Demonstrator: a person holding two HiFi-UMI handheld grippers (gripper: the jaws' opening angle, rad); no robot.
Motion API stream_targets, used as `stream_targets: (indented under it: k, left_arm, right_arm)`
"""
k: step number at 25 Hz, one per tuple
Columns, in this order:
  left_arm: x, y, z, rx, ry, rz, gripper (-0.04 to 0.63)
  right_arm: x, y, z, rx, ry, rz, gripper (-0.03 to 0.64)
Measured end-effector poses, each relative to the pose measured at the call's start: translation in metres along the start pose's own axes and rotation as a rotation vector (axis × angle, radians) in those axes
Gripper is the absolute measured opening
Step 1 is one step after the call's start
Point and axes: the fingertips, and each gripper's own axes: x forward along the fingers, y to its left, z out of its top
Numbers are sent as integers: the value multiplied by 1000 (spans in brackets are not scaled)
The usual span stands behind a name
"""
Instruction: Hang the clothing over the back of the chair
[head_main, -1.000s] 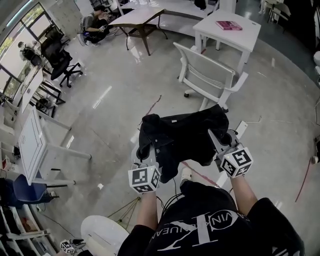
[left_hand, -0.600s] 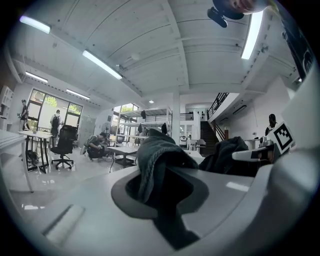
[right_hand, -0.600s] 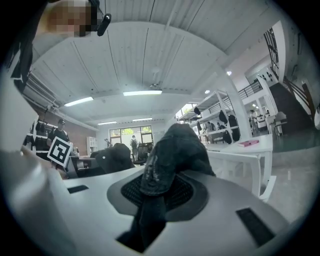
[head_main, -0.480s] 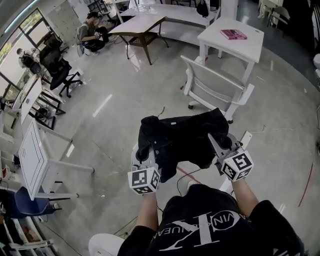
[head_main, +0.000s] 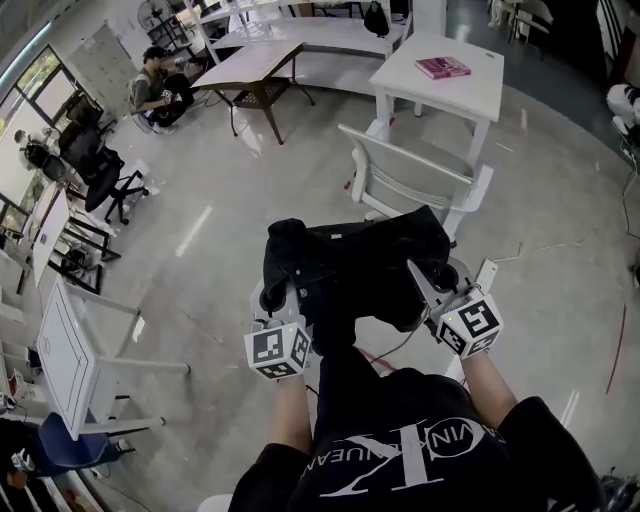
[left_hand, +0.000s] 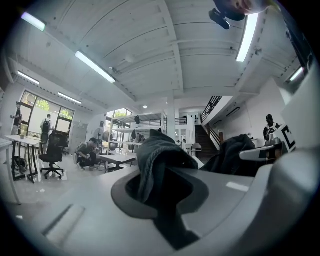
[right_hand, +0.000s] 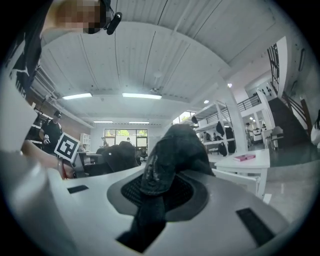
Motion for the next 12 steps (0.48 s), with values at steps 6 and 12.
stream_targets:
  k: [6, 12]
  left_arm:
    - [65, -1, 5, 19, -9, -94, 52]
    - [127, 3, -1, 14, 14, -193, 52]
  right_arm:
    - [24, -32, 5, -7, -4, -77, 94]
    - [47, -62, 5, -4, 14, -169, 94]
